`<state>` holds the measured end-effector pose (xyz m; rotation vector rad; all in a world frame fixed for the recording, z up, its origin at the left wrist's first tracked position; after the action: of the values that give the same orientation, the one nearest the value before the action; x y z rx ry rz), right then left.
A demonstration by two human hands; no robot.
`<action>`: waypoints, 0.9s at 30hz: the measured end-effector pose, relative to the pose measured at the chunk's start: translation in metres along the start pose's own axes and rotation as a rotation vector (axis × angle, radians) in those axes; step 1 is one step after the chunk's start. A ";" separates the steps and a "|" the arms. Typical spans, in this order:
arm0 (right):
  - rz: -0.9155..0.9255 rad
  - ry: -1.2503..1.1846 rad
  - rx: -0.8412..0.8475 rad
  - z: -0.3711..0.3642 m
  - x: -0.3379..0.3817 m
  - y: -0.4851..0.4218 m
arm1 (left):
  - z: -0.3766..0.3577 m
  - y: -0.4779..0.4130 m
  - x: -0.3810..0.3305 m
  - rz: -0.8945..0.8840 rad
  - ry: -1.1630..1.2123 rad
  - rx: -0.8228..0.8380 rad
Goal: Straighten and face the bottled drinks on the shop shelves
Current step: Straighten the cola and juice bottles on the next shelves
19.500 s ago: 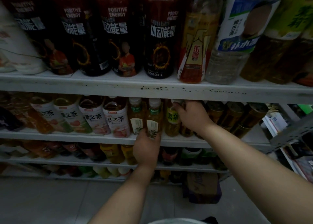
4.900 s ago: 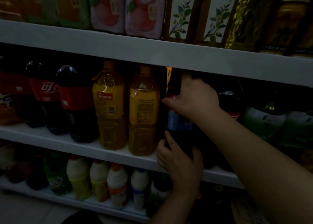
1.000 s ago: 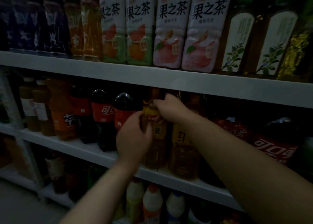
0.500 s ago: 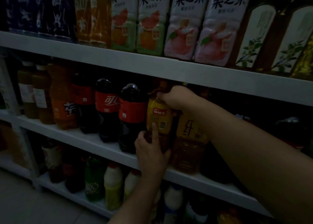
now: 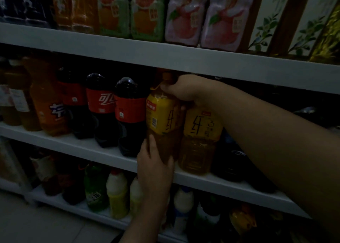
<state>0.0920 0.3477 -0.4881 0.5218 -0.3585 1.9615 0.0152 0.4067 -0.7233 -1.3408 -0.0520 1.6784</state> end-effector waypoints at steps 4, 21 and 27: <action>-0.016 -0.099 -0.006 -0.003 0.002 -0.001 | -0.006 0.005 0.012 0.087 0.115 0.034; 0.111 0.333 -0.119 -0.002 0.004 -0.006 | -0.011 -0.014 0.018 0.143 0.135 0.091; 0.145 0.755 -0.107 -0.002 0.010 -0.006 | -0.008 -0.013 0.021 0.090 0.042 -0.067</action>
<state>0.0936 0.3590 -0.4847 -0.3335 -0.0162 2.1032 0.0304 0.4242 -0.7348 -1.4472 -0.0240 1.7361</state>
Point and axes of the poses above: each hand's wrist, its own y-axis away from the middle knuckle, its own z-axis out of the back of the hand, x = y × z, the point moved 2 cm from there along -y, towards the middle knuckle, and after that the axes turned 11 degrees about y, right-handed, at the moved point
